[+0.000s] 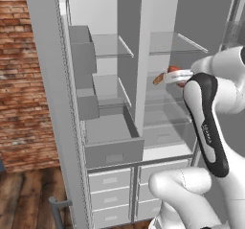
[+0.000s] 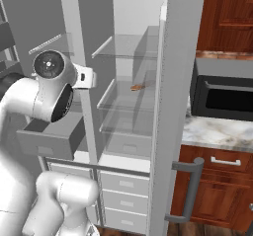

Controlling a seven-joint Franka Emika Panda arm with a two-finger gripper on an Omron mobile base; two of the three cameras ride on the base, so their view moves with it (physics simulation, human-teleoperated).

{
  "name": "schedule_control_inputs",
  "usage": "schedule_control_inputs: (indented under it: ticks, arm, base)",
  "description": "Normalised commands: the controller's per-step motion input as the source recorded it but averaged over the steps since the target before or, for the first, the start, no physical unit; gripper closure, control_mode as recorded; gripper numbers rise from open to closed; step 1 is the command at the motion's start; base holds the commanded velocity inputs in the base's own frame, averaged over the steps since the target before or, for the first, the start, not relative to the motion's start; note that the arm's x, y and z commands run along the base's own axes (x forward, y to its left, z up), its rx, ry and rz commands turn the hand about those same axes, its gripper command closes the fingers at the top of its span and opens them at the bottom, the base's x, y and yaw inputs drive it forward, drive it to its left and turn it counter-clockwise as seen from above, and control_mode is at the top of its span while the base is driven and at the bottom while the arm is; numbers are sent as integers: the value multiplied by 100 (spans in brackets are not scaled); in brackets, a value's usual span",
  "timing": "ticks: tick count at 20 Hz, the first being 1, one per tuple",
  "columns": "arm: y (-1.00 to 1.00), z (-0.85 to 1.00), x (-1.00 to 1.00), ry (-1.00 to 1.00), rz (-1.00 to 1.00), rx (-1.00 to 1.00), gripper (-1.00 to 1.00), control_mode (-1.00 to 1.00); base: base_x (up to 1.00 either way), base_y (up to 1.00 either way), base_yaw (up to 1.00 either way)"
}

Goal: Take the carrot and sweet potato from the fridge shelf and place them in the freezer drawer to begin freezing them.

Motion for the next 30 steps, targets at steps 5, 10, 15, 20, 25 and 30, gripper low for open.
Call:
schedule_control_inputs:
  ticks: [5, 10, 15, 20, 25, 30]
  arm:
    - [57, -19, -15, 31, 0, 0, 100, -100]
    - [32, -43, 0, 26, 1, 0, 100, -100]
    - [33, -54, 0, 26, 1, 0, 100, -100]
    - [29, -62, 11, 29, 1, 0, 100, -100]
    - [31, -64, 18, 28, 0, -1, 100, -100]
    - [30, -54, 30, 22, 0, -1, 100, -100]
  base:
    - [0, 0, 0]
    - [0, 0, 0]
    - [0, 0, 0]
    - [0, 0, 0]
    - [0, 0, 0]
    - [0, 0, 0]
